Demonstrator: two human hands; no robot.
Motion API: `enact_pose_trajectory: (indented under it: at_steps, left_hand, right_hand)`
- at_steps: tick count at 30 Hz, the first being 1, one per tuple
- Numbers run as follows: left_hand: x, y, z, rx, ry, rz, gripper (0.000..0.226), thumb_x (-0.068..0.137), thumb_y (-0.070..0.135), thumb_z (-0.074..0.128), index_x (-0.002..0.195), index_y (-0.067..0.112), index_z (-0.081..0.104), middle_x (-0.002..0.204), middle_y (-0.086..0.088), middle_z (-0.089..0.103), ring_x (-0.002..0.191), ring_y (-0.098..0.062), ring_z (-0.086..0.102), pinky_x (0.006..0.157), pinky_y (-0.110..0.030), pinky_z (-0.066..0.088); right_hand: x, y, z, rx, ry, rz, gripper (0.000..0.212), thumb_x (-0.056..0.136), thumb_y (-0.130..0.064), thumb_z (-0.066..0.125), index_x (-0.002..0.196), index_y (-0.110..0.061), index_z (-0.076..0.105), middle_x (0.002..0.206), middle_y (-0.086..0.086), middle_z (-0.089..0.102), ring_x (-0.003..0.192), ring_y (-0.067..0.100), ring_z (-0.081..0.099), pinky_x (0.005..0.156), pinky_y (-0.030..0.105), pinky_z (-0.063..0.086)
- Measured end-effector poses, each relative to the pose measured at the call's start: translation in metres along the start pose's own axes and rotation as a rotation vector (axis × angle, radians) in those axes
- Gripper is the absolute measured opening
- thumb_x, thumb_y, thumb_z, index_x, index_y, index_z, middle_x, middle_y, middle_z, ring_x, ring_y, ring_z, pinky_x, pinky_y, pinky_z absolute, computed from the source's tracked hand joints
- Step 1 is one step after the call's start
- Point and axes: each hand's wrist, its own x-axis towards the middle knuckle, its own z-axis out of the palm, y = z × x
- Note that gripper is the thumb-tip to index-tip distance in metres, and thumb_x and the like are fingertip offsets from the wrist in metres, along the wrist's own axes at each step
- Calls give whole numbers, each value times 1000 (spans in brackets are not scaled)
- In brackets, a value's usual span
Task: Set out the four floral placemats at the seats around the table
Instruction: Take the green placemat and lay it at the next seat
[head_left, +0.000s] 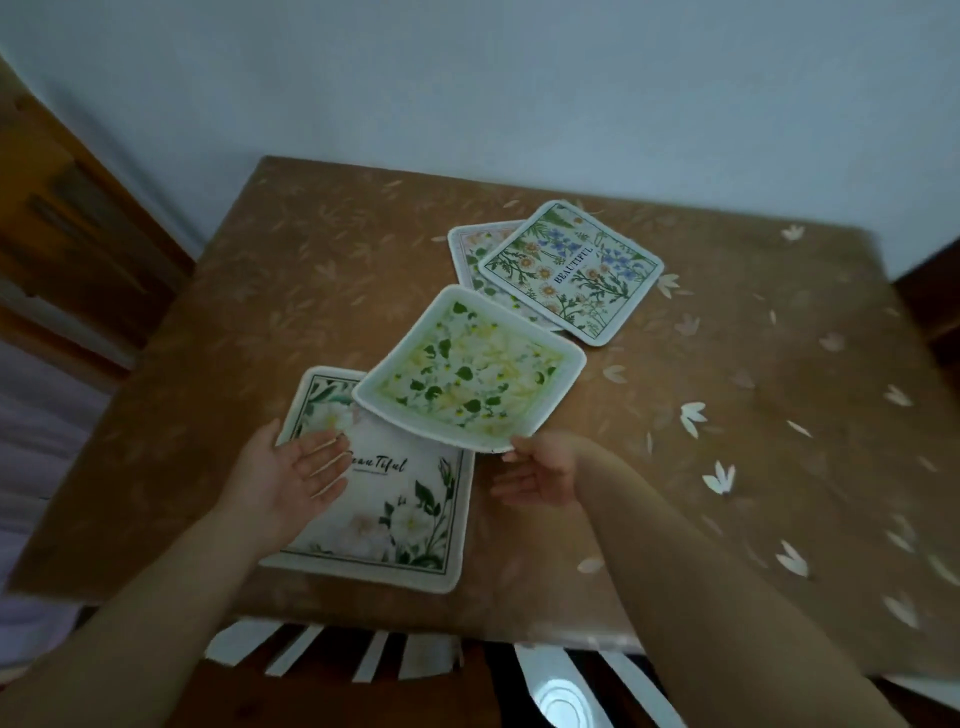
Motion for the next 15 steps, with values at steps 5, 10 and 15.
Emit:
enact_pose_trajectory:
  at_steps: [5, 10, 15]
  left_hand:
    - [-29, -49, -8, -2, -54, -102, 63, 101, 57, 32, 112, 5, 66, 114, -15, 70, 99, -29, 64, 78, -42, 51]
    - [-53, -67, 7, -15, -124, -77, 64, 101, 57, 33, 114, 5, 66, 115, -15, 70, 99, -29, 64, 80, -43, 50]
    - [-68, -74, 37, -42, -132, -9, 62, 100, 57, 34, 113, 7, 68, 114, -13, 71, 101, -28, 65, 79, -43, 51]
  right_hand:
    - [-56, 46, -25, 26, 59, -48, 38, 112, -33, 42, 92, -4, 57, 107, 25, 66, 94, 37, 68, 80, 48, 55]
    - [-94, 75, -45, -28, 104, -79, 44, 112, -31, 40, 88, -1, 60, 123, 28, 60, 112, 40, 62, 105, 53, 48]
    - [-109, 90, -75, -85, 109, -81, 39, 112, -35, 41, 92, -5, 58, 139, 27, 56, 129, 41, 60, 102, 52, 49]
